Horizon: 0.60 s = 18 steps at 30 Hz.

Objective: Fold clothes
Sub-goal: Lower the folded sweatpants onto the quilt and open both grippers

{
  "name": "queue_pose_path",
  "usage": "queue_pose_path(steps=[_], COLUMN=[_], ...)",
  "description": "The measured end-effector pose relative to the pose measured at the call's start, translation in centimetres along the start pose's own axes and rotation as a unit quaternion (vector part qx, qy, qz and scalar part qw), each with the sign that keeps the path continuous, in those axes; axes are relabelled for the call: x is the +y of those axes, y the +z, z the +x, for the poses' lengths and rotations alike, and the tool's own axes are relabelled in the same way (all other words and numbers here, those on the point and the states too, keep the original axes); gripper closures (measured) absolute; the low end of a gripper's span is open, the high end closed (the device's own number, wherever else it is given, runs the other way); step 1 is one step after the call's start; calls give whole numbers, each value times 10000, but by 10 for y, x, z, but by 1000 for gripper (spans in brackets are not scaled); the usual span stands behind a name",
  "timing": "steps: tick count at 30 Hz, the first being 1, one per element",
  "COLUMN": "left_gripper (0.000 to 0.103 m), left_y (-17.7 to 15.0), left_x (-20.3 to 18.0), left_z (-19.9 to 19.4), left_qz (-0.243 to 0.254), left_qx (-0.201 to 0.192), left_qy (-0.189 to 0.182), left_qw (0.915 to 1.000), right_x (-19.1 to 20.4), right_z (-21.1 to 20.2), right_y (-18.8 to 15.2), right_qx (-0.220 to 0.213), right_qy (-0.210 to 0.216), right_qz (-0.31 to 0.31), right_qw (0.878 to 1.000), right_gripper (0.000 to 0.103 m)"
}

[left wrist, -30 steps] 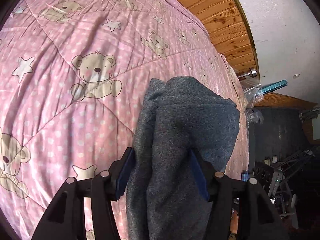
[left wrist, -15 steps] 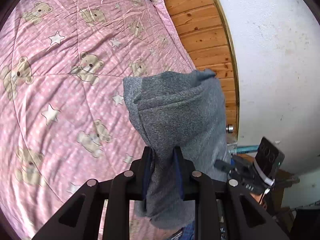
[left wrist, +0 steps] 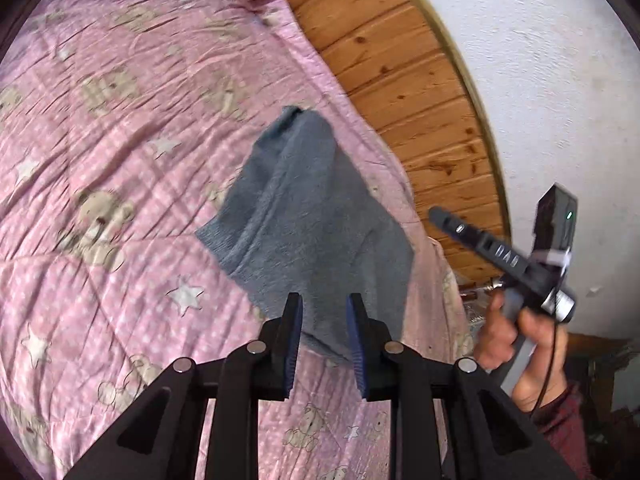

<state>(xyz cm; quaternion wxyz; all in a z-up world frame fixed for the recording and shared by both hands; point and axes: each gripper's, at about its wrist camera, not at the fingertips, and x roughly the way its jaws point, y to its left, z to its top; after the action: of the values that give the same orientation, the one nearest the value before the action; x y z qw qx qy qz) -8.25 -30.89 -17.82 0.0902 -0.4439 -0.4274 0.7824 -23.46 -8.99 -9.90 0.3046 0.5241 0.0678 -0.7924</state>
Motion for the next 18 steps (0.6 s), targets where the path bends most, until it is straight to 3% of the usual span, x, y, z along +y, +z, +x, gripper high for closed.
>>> queue_pose_path(steps=[2, 4, 6, 8, 10, 12, 14, 15, 16, 17, 18], left_gripper=[78, 78, 78, 72, 72, 70, 48, 46, 46, 46, 46], left_y=[13, 25, 32, 35, 37, 38, 38, 39, 39, 41, 43], left_x=[-1, 13, 43, 62, 56, 45, 38, 39, 41, 42, 43], left_z=[13, 26, 47, 52, 36, 17, 6, 12, 22, 35, 49], left_qz=[373, 652, 487, 180, 295, 619, 872, 887, 950, 1067, 1183], left_qx=[77, -56, 233, 480, 428, 212, 75, 132, 211, 313, 414], left_qy=[72, 371, 629, 440, 206, 171, 166, 212, 302, 441, 579], left_qw=[9992, 9972, 9966, 9977, 9984, 9977, 9960, 9957, 9948, 9928, 9904], right_x=[-4, -21, -39, -40, -35, -34, -31, -29, -27, -28, -29], right_z=[15, 42, 32, 9, -24, -38, -30, -19, -8, 0, 8], right_y=[-38, -68, -77, -73, -72, -81, -93, -97, -102, -104, -107], right_qx=[163, 463, 130, -98, -485, -634, -494, -334, -174, -95, -32], right_qy=[-31, -607, -459, -527, -443, -296, -239, -307, -376, -565, -778], right_qz=[191, 308, 716, 1057, 1323, 1721, 1904, 1858, 1811, 1757, 1700], right_qw=[9997, 9966, 9963, 9930, 9890, 9826, 9802, 9815, 9826, 9828, 9824], right_gripper=[63, 66, 71, 74, 61, 54, 53, 54, 68, 73, 73])
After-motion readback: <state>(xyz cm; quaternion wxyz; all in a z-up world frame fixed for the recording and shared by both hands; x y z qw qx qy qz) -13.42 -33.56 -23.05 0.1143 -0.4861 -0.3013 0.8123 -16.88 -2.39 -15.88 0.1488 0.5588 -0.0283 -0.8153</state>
